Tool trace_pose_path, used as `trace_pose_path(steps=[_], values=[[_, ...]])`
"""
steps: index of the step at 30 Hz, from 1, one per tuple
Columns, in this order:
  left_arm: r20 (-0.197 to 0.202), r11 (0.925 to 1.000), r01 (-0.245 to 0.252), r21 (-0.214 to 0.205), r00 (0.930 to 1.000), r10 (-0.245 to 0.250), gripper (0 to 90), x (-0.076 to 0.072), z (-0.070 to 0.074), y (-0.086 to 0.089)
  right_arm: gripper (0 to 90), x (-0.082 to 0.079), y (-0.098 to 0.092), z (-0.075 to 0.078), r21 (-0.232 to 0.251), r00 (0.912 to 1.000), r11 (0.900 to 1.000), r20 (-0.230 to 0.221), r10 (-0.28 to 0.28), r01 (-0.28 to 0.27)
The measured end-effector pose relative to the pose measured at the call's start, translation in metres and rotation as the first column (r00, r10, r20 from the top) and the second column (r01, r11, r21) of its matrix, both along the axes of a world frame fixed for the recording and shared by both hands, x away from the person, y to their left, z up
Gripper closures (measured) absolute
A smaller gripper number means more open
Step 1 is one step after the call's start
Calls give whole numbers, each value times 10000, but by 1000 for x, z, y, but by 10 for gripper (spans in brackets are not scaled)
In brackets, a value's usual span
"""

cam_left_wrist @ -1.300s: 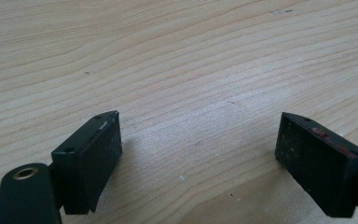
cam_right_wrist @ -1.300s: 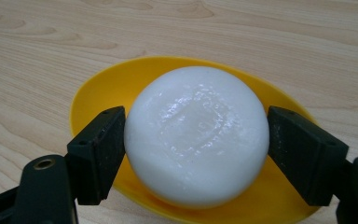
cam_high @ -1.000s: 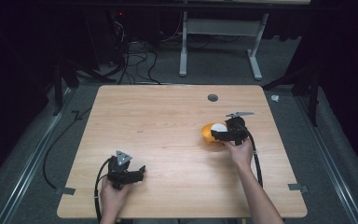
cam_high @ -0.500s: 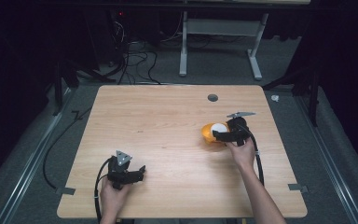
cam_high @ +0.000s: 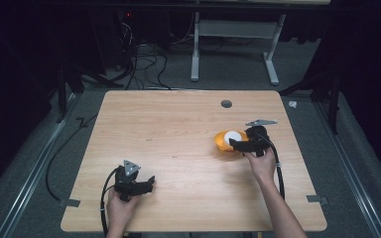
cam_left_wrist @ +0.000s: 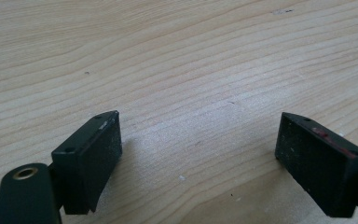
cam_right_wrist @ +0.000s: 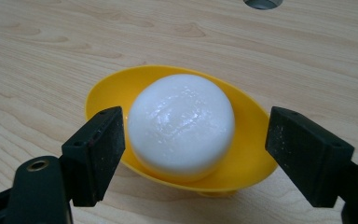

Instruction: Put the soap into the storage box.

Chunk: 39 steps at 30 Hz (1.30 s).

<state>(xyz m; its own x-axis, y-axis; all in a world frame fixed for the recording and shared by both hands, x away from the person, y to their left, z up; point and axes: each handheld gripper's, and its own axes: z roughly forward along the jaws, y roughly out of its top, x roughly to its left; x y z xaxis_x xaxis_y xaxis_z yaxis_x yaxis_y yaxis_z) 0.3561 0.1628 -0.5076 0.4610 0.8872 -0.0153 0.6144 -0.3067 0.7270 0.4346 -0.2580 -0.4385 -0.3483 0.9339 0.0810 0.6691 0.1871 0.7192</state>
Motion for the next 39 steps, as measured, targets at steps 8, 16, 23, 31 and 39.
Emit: trace_pose_path(steps=[8, 16, 23, 31, 39], values=[[13, 10000, -10, -6, 10000, 10, 149, 0, 0, 0, 202, -7, -3, 2, -204, 9998, 9998, 191, 76, -72], [13, 10000, -18, -7, 10000, 18, 149, 0, 0, 0, 203, -16, -8, 8, 82, 9989, 9999, 459, 123, -127], [13, 10000, -19, -7, 10000, 19, 149, 0, 0, 0, 203, -24, -15, 15, 434, 9974, 9990, 715, 95, -126], [11, 10000, -17, -7, 10000, 17, 149, 0, 0, 0, 205, -34, -21, 24, 635, 9948, 9979, 1019, 85, -150], [12, 10000, -16, -5, 10000, 16, 149, 0, 0, 0, 209, -43, -27, 27, 701, 9933, 9975, 1152, 35, -116]])
